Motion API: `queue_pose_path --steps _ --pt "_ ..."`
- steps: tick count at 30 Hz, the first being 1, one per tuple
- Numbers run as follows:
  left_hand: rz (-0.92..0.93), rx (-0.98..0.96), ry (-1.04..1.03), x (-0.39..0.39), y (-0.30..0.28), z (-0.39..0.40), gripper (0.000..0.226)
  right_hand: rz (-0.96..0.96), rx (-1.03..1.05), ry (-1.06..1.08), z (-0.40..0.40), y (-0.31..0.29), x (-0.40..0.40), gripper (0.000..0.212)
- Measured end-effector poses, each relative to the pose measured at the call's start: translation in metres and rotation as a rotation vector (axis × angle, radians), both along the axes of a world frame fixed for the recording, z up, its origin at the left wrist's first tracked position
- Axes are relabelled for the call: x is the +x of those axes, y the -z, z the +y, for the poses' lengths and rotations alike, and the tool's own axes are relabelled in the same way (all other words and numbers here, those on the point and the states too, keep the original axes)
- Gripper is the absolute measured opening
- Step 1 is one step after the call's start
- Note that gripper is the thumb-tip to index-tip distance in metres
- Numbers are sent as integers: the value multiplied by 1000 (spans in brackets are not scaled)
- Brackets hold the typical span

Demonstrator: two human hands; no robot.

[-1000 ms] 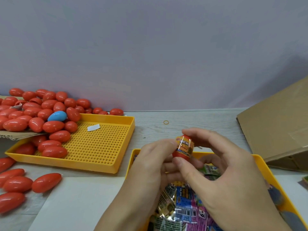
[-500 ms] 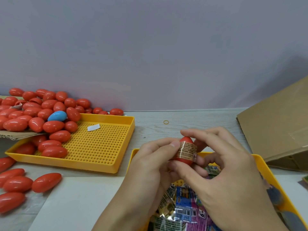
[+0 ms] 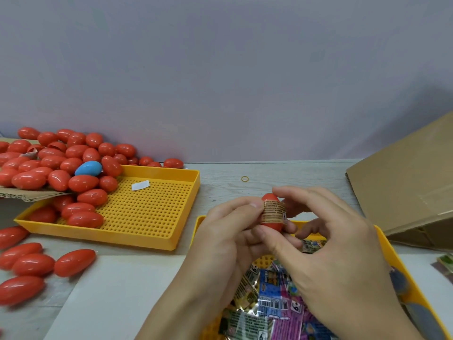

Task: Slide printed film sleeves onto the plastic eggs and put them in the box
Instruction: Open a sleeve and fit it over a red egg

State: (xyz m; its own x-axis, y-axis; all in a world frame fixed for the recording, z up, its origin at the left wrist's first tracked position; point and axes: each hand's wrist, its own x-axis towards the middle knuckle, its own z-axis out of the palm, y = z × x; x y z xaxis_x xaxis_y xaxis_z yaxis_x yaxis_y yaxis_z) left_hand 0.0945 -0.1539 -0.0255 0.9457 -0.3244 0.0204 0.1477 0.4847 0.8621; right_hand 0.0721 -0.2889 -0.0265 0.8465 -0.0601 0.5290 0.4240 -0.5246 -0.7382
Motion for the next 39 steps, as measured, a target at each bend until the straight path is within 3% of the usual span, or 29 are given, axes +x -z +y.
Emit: queue_pose_path --steps 5,9,15,18,21,24,26,28,31,33,37,39 --pt "-19 51 -124 3 3 0 37 26 56 -15 1 0 0 39" --pt "-85 202 -263 5 7 1 32 19 -37 53 4 1 -1 41" --pt "-149 361 -310 4 6 -1 53 -66 -245 140 17 6 0 33" --pt "-134 385 -315 3 1 -3 53 -27 -265 168 19 7 3 15" --pt "-81 364 -316 4 -1 -3 37 198 68 226 12 9 11 17" --pt "-21 332 -324 6 -2 -1 31 475 766 130 -9 -3 23 22" --pt "-4 315 -322 6 -3 0 31 411 1071 106 -31 -27 33 20" --pt "2 316 -319 5 -3 1 32 216 1258 128 -62 -65 44 19" --pt "-9 337 -312 7 -3 2 30 86 1386 140 -108 -119 57 49" --pt "-20 341 -307 8 -3 3 29 236 1316 124 -116 -130 56 62" --pt "-24 329 -306 7 -5 2 28 624 835 23 -69 -96 36 30" --pt "-33 336 -304 5 -7 0 25 700 613 -40 -45 -74 24 25"
